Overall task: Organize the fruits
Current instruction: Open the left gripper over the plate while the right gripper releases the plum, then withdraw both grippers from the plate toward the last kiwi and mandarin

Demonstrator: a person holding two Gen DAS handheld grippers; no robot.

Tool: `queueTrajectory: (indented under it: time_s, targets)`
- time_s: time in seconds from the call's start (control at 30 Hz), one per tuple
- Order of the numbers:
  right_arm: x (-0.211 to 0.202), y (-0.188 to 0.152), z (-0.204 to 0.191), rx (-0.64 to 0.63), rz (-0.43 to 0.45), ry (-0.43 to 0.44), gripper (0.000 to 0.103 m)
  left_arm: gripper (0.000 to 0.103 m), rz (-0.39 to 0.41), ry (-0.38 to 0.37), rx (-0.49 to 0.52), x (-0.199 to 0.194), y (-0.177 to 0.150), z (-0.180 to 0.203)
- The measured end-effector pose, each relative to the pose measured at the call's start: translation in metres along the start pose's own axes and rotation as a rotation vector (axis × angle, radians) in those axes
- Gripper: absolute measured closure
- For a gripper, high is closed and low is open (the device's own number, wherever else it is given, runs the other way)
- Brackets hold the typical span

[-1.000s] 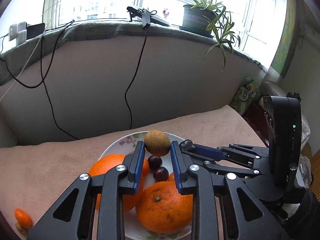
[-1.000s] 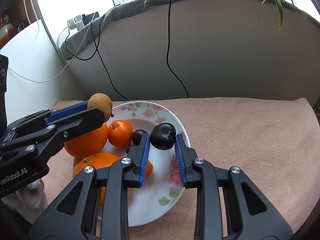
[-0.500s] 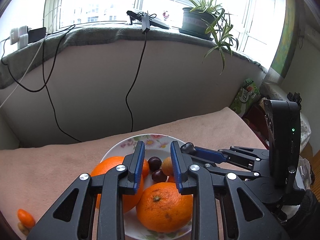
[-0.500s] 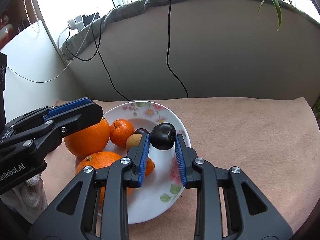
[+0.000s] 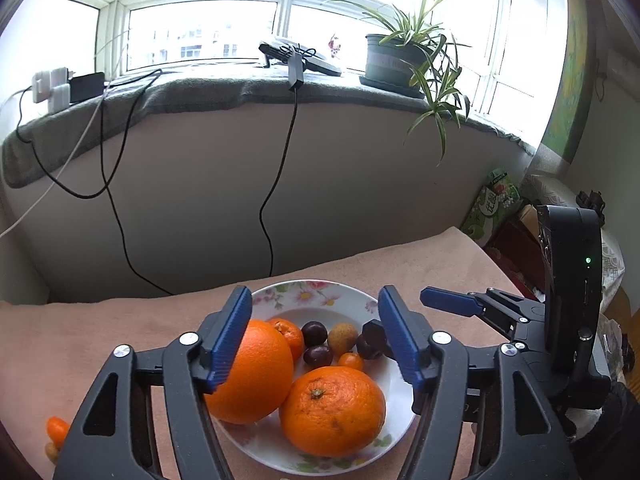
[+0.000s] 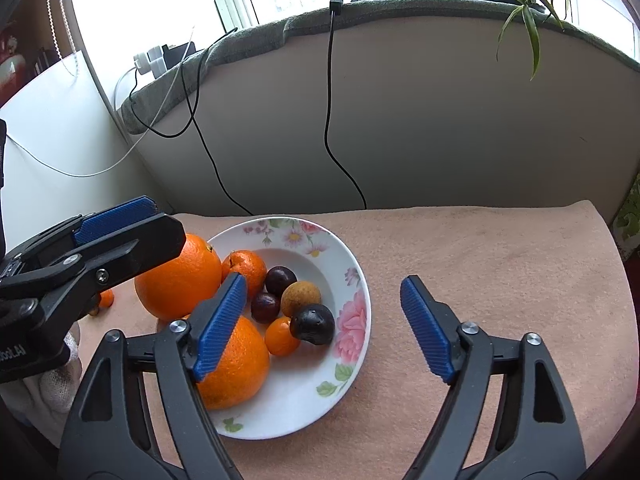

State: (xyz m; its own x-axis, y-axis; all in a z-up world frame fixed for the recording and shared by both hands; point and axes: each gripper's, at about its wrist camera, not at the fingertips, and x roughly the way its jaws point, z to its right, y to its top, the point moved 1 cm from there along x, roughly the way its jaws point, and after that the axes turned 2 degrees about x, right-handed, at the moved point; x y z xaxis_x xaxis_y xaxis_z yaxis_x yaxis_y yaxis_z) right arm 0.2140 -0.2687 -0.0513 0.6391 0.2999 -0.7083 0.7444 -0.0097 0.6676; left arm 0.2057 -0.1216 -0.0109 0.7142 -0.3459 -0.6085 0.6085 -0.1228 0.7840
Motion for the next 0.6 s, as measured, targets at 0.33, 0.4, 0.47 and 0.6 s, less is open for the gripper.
queueTrajectory:
  time_s: [0.33, 0.4, 0.47, 0.6]
  targets:
    - [-0.008, 0.000, -0.001, 0.021, 0.001, -0.015, 0.012, 0.022, 0.006, 0.060, -0.021, -0.013, 0.000, -0.004]
    - [-0.011, 0.000, -0.002, 0.023, 0.005, -0.013, 0.012, 0.022, 0.007, 0.063, -0.022, -0.017, -0.001, -0.004]
    - [-0.015, -0.001, -0.004, 0.024, 0.010, -0.015, 0.012, 0.022, 0.011, 0.064, -0.019, -0.021, -0.002, -0.004]
    - [-0.021, -0.002, -0.007, 0.026, 0.020, -0.015, 0.012, 0.022, 0.026, 0.068, -0.022, -0.032, -0.003, -0.005]
